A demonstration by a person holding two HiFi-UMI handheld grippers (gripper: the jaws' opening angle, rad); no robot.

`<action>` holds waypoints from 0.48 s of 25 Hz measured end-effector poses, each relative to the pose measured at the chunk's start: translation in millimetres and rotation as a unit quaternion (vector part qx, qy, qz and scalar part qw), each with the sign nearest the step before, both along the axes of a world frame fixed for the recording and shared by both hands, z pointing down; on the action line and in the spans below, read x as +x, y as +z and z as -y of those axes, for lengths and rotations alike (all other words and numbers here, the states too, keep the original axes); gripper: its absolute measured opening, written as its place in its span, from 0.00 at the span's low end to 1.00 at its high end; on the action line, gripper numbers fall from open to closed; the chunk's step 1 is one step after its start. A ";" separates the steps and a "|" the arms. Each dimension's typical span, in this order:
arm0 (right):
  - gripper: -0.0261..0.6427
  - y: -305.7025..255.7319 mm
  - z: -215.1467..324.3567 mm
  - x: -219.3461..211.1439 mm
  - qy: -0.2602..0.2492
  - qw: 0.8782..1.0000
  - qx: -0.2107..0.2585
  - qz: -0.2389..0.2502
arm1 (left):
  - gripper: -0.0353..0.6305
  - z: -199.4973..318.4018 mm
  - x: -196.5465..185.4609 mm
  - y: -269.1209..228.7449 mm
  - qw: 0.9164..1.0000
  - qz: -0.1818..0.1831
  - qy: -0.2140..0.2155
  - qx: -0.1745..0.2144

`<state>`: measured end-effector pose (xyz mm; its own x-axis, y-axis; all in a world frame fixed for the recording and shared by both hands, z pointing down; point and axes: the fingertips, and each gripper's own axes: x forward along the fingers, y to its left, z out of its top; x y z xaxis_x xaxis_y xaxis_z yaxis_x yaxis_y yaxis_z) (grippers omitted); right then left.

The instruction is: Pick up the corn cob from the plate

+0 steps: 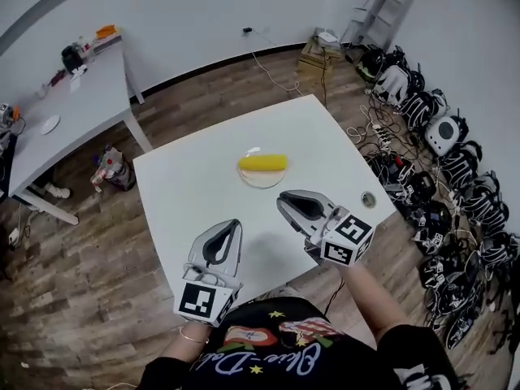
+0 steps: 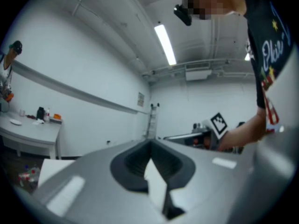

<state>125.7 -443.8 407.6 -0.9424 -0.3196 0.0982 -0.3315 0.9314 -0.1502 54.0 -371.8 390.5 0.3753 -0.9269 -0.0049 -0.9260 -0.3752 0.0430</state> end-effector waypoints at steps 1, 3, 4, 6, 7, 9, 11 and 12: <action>0.07 5.8 17.1 -6.0 -0.020 0.999 0.028 -0.036 | 0.05 4.8 -4.9 0.7 1.000 0.001 -0.016 -0.004; 0.10 17.9 49.8 -21.1 -0.061 0.989 0.089 -0.105 | 0.05 12.5 -16.7 0.9 0.999 0.001 -0.049 -0.009; 0.14 26.6 65.8 -29.8 -0.081 0.981 0.112 -0.139 | 0.05 15.6 -23.7 0.8 0.998 0.000 -0.067 -0.009; 0.28 50.5 95.2 -48.2 -0.122 0.961 0.135 -0.208 | 0.05 21.2 -38.5 -0.5 0.994 -0.005 -0.106 -0.009; 0.31 65.4 107.9 -56.8 -0.142 0.949 0.140 -0.244 | 0.05 23.8 -44.6 -1.8 0.993 -0.006 -0.122 -0.008; 0.39 99.7 129.9 -69.9 -0.179 0.921 0.138 -0.318 | 0.05 28.2 -53.4 -3.0 0.990 -0.002 -0.141 -0.007; 0.46 135.7 144.5 -77.1 -0.214 0.888 0.124 -0.387 | 0.05 29.2 -61.7 -0.3 0.987 0.005 -0.161 -0.017; 0.49 152.1 149.1 -78.8 -0.231 0.872 0.115 -0.416 | 0.05 28.5 -66.1 2.2 0.985 0.006 -0.173 -0.024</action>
